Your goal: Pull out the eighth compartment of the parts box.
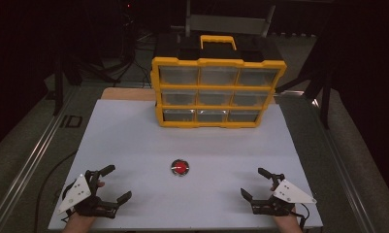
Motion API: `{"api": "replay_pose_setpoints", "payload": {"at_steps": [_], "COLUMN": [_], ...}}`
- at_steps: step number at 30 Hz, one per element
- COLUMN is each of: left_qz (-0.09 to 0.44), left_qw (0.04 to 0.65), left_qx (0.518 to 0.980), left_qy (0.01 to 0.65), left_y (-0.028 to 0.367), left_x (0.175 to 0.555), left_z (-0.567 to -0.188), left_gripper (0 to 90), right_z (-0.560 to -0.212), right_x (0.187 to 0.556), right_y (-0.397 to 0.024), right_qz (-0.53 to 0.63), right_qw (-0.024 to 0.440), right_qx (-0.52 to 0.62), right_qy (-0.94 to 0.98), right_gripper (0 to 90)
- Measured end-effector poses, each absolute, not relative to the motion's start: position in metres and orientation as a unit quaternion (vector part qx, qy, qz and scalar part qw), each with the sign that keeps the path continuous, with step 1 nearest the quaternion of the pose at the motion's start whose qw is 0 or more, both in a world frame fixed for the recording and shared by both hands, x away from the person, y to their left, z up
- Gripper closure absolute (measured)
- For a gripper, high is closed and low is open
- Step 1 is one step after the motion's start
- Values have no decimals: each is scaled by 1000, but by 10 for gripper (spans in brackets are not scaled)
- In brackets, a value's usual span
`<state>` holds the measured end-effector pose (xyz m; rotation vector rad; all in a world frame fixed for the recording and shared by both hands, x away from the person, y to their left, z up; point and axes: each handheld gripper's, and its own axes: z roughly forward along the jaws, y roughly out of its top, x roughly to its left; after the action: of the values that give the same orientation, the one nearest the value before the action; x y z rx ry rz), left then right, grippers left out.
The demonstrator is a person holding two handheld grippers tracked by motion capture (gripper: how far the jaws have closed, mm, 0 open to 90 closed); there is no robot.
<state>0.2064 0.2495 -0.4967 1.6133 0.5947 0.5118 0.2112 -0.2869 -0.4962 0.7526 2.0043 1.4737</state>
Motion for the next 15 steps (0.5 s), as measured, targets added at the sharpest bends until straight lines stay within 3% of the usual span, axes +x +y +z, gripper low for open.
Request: {"api": "replay_pose_setpoints", "payload": {"at_steps": [15], "left_qz": [240], "left_qw": [615], "left_qx": [707], "left_qy": [255], "left_y": [247], "left_x": [206], "left_z": [-499], "left_gripper": [4], "right_z": [-497], "right_x": [214], "right_y": [-287], "right_qz": [537], "right_qw": [263], "right_qx": [279], "right_qy": [751], "right_gripper": [91]}}
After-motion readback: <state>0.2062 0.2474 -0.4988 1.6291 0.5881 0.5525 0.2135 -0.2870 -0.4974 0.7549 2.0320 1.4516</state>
